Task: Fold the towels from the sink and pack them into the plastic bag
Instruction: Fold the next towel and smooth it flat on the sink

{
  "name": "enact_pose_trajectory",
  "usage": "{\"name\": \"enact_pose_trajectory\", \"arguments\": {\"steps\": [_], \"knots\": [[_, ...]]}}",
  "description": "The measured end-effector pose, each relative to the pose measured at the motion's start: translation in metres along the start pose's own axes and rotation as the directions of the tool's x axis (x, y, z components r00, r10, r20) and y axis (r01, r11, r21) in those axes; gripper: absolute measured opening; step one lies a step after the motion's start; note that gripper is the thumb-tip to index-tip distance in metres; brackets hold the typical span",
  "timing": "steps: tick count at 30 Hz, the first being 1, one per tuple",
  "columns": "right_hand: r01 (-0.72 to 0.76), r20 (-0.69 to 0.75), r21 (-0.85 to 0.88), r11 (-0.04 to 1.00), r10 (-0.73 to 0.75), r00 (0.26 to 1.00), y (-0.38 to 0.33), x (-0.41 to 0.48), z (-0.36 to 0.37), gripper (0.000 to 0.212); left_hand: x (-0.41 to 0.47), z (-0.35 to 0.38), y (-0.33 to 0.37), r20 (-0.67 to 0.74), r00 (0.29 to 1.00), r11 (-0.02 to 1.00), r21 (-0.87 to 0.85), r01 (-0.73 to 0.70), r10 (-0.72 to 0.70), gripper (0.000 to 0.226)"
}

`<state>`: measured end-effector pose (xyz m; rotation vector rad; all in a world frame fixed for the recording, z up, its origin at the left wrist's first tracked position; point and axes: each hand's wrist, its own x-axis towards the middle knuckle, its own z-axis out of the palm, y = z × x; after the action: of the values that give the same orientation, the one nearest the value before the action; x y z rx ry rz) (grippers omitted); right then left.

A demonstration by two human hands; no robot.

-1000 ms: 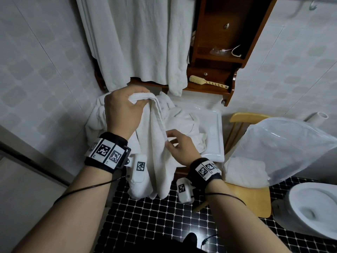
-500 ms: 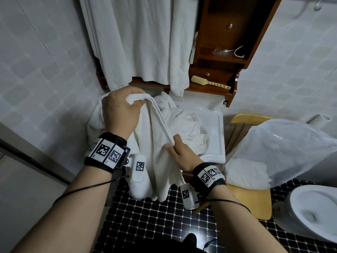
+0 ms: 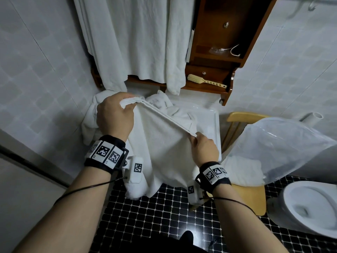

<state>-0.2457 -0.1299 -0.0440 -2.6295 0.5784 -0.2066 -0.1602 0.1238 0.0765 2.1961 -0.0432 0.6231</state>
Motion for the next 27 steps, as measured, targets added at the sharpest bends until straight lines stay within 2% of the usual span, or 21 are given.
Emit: {"name": "enact_pose_trajectory", "arguments": {"steps": [3,5,8,12,14,18,21,22,24,26,27], "knots": [[0.046,-0.013,0.019,0.999,-0.046,0.999,0.012,0.000,0.008,0.034,0.006,-0.003,0.002,-0.037,0.999,0.999,0.007,0.038,-0.038,0.014],[0.054,0.087,0.006,0.998,-0.055,0.995,0.022,-0.002,0.019,0.024,0.008,-0.004,0.005,-0.056,0.998,0.999,-0.013,0.036,-0.037,0.015],[0.007,0.227,-0.030,1.000,0.000,0.974,0.031,-0.003,0.029,0.015,0.007,-0.001,0.008,-0.072,0.997,0.999,-0.030,0.018,-0.021,0.017],[-0.057,0.245,-0.023,0.998,0.061,0.968,0.044,0.006,0.026,0.016,0.006,-0.002,0.002,-0.098,0.995,1.000,-0.019,0.019,-0.021,0.016],[-0.108,0.183,0.003,0.994,0.105,0.977,0.055,0.011,0.023,0.014,0.011,-0.006,-0.004,-0.120,0.992,0.999,-0.005,0.033,-0.033,0.017],[-0.210,0.042,0.224,0.952,0.206,0.978,0.058,0.012,0.019,0.016,0.015,-0.009,-0.004,-0.136,0.989,0.999,0.006,0.051,-0.050,0.016],[-0.147,0.021,0.353,0.924,0.149,0.989,0.033,0.007,0.011,0.018,0.010,-0.001,-0.004,-0.112,0.991,0.997,0.016,0.072,-0.070,0.014],[-0.117,-0.030,0.396,0.911,0.140,0.990,0.024,0.006,0.006,0.018,0.008,0.002,-0.005,-0.100,0.992,0.997,0.015,0.077,-0.075,0.012],[-0.091,-0.200,0.514,0.853,0.222,0.954,0.009,0.006,-0.012,0.027,0.003,0.004,-0.013,-0.072,0.992,0.994,0.035,0.103,-0.101,0.009],[-0.104,-0.286,0.611,0.785,0.342,0.895,0.000,0.009,-0.030,0.031,-0.002,0.003,-0.023,-0.048,0.986,0.983,0.088,0.162,-0.158,0.013],[-0.063,-0.317,0.620,0.782,0.323,0.892,-0.005,0.011,-0.037,0.030,-0.004,0.002,-0.029,-0.033,0.980,0.972,0.127,0.199,-0.196,0.015]]}}
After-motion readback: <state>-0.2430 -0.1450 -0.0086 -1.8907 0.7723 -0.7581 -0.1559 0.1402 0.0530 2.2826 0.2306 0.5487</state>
